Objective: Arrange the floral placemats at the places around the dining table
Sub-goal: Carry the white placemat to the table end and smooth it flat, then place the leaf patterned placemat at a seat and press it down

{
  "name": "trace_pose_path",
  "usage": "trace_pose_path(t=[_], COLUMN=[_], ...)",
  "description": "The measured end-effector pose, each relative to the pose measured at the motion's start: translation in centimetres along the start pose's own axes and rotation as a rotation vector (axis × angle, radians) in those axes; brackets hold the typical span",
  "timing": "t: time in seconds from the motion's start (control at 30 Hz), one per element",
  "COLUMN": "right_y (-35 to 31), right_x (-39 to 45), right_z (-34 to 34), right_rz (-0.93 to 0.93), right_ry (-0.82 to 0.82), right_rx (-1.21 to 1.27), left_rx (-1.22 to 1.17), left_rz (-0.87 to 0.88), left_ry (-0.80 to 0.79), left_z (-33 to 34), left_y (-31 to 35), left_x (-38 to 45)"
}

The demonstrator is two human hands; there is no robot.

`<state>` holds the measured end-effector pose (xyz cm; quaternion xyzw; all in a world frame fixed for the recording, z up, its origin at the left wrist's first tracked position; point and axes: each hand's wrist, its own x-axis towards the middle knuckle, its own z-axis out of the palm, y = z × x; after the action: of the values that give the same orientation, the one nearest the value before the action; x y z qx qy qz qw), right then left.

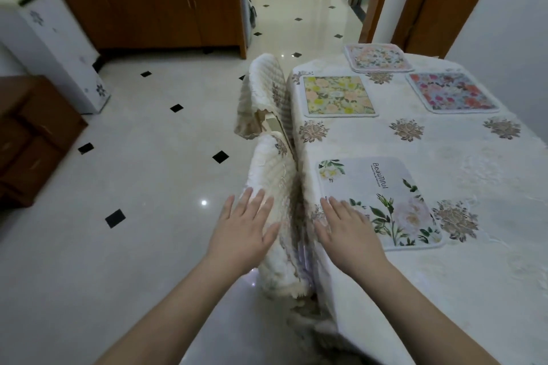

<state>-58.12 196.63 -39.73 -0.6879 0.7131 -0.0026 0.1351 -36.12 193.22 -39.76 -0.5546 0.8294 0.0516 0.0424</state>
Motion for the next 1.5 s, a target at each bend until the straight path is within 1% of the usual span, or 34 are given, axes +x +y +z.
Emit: trace_pose_path(t=[0.1, 0.27, 0.4, 0.53, 0.63, 0.73, 0.87, 1.0, 1.17, 1.33, 1.5], right_y=[-5.7, -15.7, -22.7, -27.6, -30.1, -32.1, -33.5, -32.9, -29.8, -26.2, -24.2], right_x=[-0.9, -1.8, -2.1, -2.2, -1.8, -1.2, -0.1, 1.5, 4.8, 9.7, 13.8], right_z=[0.4, 2.2, 3.9, 4.8, 5.3, 5.3, 5.5, 5.9, 5.9, 4.0, 2.7], right_rz=[-0.034, -0.093, -0.194, -0.285, -0.334, -0.384, -0.406, -0.388, -0.309, -0.202, -0.151], right_ry=[0.044, 0.082, 0.09, 0.085, 0.065, 0.081, 0.078, 0.076, 0.091, 0.145, 0.143], right_rx=[-0.035, -0.061, -0.091, -0.14, -0.165, -0.19, -0.174, -0.163, -0.167, -0.116, -0.074], left_rx=[-0.019, -0.008, -0.016, -0.008, -0.021, -0.04, -0.044, -0.048, -0.069, -0.054, -0.014], left_rz=[-0.042, -0.127, -0.212, -0.296, -0.354, -0.409, -0.445, -0.436, -0.359, -0.261, -0.186], left_ry=[0.044, 0.069, 0.087, 0.109, 0.13, 0.148, 0.145, 0.142, 0.135, 0.129, 0.117], left_z=[0.0, 0.4, 0.9, 1.4, 1.6, 1.7, 1.8, 1.8, 1.6, 0.3, -1.3], left_y=[-5.0, -13.5, -18.8, -22.5, -24.5, -26.1, -27.6, -28.2, -27.4, -26.1, -25.7], left_x=[-3.2, -8.7, -12.8, -15.9, -17.6, -18.6, -18.7, -16.8, -10.9, -3.6, 1.8])
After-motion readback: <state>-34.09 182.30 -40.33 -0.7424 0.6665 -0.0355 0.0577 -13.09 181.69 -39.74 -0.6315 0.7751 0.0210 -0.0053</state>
